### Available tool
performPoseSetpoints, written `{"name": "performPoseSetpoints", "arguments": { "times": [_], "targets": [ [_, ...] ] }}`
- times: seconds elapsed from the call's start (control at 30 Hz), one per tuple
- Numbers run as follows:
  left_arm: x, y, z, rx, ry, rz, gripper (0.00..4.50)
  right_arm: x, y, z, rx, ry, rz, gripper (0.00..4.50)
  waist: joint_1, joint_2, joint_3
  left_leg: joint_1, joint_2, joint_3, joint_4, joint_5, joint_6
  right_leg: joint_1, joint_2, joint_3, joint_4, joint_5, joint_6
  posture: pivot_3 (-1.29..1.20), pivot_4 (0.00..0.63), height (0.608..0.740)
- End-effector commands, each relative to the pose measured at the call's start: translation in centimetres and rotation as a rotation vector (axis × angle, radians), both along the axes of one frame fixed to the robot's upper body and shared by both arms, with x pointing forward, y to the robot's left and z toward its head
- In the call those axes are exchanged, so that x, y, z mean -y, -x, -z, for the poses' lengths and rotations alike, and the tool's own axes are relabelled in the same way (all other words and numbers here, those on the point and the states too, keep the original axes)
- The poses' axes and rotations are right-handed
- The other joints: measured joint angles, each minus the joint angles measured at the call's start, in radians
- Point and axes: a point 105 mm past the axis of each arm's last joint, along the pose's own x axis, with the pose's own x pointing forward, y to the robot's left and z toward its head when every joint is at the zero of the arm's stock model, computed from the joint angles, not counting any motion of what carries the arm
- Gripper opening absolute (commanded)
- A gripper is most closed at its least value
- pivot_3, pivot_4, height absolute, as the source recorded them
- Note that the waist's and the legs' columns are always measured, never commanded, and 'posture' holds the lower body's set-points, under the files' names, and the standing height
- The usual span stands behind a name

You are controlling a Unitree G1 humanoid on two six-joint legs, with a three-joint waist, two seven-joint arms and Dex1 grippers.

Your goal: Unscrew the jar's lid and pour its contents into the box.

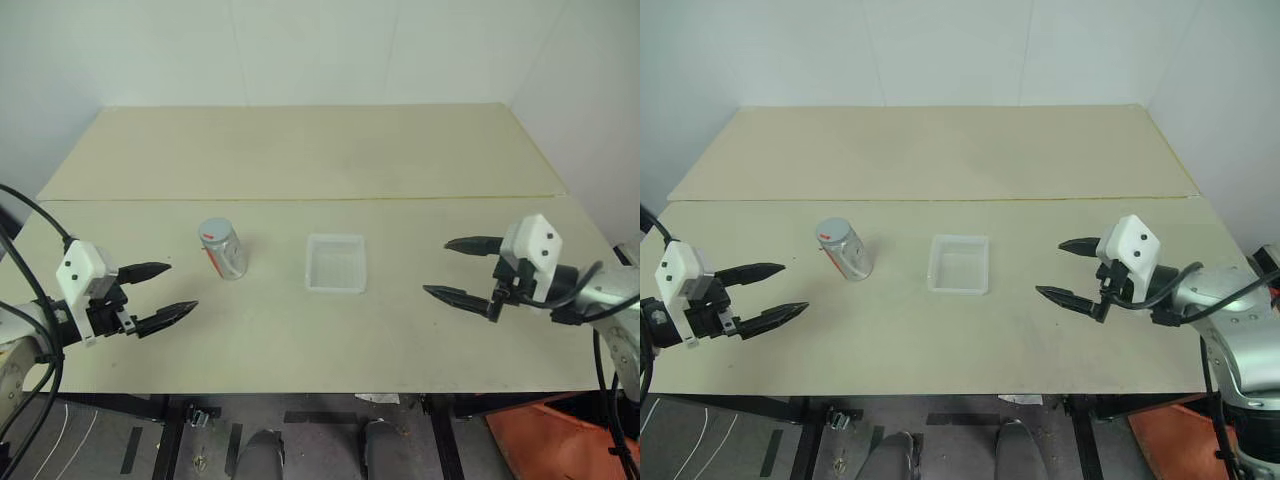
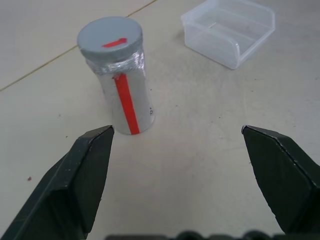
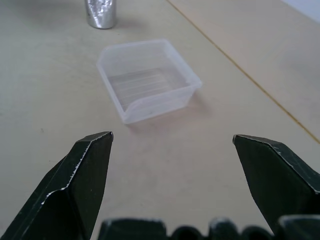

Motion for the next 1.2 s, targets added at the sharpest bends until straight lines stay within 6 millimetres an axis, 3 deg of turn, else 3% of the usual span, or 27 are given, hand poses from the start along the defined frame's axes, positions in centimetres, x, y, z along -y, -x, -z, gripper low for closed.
{"name": "performPoseSetpoints", "arguments": {
  "times": [0.03, 0.23, 0.4, 0.57, 0.87, 1.2],
  "targets": [
    [0.5, -0.4, -1.3, 0.063, 0.009, 0.021, 4.45, 0.0, -0.2, -1.2, 0.051, 0.014, -0.02, 4.5, 0.001, 0.0, 0.0, 0.0, 0.0, 0.0, 0.0, 0.0, 0.0, 0.0, 0.0, 0.0, 0.0, 0.0, 0.0, 0.0, 0.15, 0.74],
    [0.6, -1.0, -1.3, 0.079, 0.026, -0.013, 4.45, 0.6, -0.2, -2.3, 0.07, 0.011, -0.022, 4.5, -0.003, 0.0, 0.0, 0.0, 0.0, 0.0, 0.0, 0.0, 0.0, 0.0, 0.0, 0.0, 0.0, 0.0, 0.0, 0.0, 0.15, 0.74],
    [0.7, -1.8, 0.0, 0.062, 0.011, -0.078, 4.45, -0.1, 0.1, -3.0, 0.08, 0.01, -0.064, 4.5, -0.002, 0.0, 0.0, 0.001, 0.0, 0.0, 0.0, 0.0, 0.0, 0.0, 0.0, 0.0, 0.001, 0.0, 0.0, 0.0, 0.15, 0.74],
    [2.9, -2.8, 1.4, 0.029, 0.086, -0.091, 4.45, -0.4, 0.2, -3.3, 0.111, 0.048, -0.051, 4.5, 0.004, 0.0, 0.0, 0.0, 0.0, 0.0, 0.0, 0.0, 0.0, 0.0, 0.0, 0.0, 0.0, 0.0, 0.0, 0.0, 0.15, 0.74],
    [3.8, -7.1, 2.4, 0.138, 0.152, -0.268, 4.45, -0.9, 1.0, -4.3, 0.166, 0.046, -0.058, 4.5, 0.001, 0.0, 0.0, 0.0, 0.0, 0.0, 0.001, 0.0, 0.0, 0.0, 0.0, 0.0, 0.0, 0.0, 0.0, 0.0, 0.15, 0.74],
    [4.2, -8.9, 2.6, 0.183, 0.227, -0.324, 4.45, -0.9, 1.5, -4.7, 0.183, 0.049, -0.05, 4.5, 0.003, 0.0, 0.0, 0.0, 0.0, 0.0, 0.001, 0.0, 0.0, 0.001, 0.0, 0.0, 0.001, 0.0, 0.0, 0.0, 0.15, 0.74]
  ]
}}
